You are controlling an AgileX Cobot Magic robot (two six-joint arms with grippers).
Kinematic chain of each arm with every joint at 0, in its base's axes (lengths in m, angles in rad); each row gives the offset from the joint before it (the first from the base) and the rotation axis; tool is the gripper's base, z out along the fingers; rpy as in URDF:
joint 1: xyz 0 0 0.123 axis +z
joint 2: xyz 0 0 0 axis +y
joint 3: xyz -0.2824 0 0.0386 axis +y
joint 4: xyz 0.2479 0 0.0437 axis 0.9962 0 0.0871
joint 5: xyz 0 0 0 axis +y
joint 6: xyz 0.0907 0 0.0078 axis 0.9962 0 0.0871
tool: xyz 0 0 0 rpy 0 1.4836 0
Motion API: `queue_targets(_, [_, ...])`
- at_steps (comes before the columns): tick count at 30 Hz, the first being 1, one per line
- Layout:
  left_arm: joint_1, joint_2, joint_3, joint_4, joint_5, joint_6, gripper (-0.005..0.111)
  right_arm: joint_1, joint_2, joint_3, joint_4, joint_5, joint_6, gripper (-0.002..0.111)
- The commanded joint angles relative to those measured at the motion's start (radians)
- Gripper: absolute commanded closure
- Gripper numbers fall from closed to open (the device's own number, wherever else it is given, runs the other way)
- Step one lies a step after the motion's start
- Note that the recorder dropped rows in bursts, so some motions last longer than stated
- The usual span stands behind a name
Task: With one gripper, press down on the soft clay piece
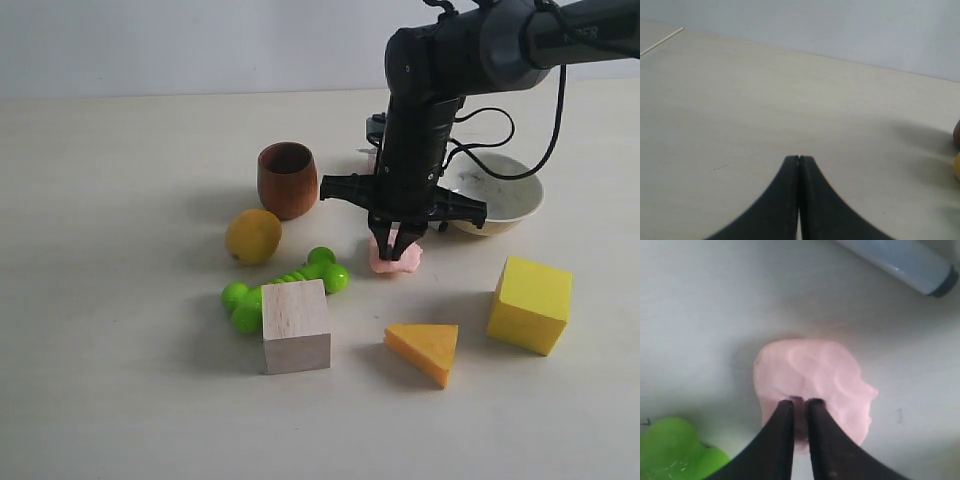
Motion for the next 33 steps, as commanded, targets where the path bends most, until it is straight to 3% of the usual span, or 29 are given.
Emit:
queue_targets(1, [-0.006,-0.006,-0.001,0.001,-0.007,-0.002,0.107,0.001,-0.009,-0.002,-0.011,-0.007,-0.007,0.093])
queue_targets(6, [-0.006,-0.006,-0.001,0.001,-0.007,-0.002,0.107,0.001,-0.009,-0.002,-0.005,0.001,-0.014,0.095])
queue_targets(10, [-0.006,-0.006,-0.001,0.001,-0.007,-0.002,0.107,0.001,-0.009,-0.002,-0.002,0.001,-0.031,0.108])
queue_targets(18, [-0.006,-0.006,-0.001,0.001,-0.007,-0.002,0.107,0.001,-0.009,-0.002,-0.004,0.001,-0.031,0.108])
queue_targets(24, [-0.006,-0.006,-0.001,0.001,-0.007,-0.002,0.107,0.001,-0.009,-0.002,-0.012,-0.001,-0.031,0.083])
queue_targets(29, [-0.006,-0.006,-0.001,0.001,-0.007,-0.002,0.107,0.001,-0.011,-0.002,-0.012,-0.002,-0.031,0.083])
queue_targets(33, [-0.006,-0.006,-0.001,0.001,-0.007,-0.002,0.107,0.001,-0.016,-0.002,-0.008,-0.009,-0.039,0.100])
